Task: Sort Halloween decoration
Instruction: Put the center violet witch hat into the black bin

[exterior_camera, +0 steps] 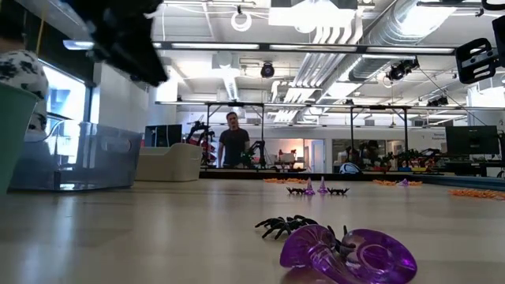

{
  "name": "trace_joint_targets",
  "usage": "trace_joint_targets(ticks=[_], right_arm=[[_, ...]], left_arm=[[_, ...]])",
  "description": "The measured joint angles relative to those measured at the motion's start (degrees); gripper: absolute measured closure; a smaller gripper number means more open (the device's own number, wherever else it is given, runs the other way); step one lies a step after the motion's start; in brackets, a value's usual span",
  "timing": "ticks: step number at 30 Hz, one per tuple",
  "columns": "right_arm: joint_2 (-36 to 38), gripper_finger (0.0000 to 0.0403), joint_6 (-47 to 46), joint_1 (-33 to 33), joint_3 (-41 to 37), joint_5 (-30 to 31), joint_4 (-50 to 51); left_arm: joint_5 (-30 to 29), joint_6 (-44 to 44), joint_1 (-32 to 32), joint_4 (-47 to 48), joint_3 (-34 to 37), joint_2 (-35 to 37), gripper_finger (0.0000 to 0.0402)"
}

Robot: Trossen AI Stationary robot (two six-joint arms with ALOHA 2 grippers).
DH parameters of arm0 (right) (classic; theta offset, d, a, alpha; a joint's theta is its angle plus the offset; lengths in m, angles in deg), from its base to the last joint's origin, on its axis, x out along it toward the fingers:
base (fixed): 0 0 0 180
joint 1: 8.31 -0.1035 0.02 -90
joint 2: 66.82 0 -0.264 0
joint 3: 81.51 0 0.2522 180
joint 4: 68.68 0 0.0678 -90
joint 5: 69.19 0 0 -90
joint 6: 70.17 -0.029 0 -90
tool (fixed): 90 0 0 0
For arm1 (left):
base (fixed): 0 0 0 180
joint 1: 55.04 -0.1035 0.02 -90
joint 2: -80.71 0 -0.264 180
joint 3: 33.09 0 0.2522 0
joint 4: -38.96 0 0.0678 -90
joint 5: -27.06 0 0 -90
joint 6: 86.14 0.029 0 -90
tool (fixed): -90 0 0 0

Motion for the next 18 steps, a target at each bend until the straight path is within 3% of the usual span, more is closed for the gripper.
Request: trace_joint_targets(ticks=[6, 18], right_arm=[[0.00, 0.0402, 0.00, 0.00, 0.00, 0.00, 0.00], [0.00, 0.0402, 0.01, -0.01, 0.00, 0.00, 0.00]], left_arm=[[11.34, 15.73, -7.56, -20.81, -0.02, -9.35, 0.0242], [26.79, 34.00, -15.48, -53.14, 0.00, -30.85, 0.0243]])
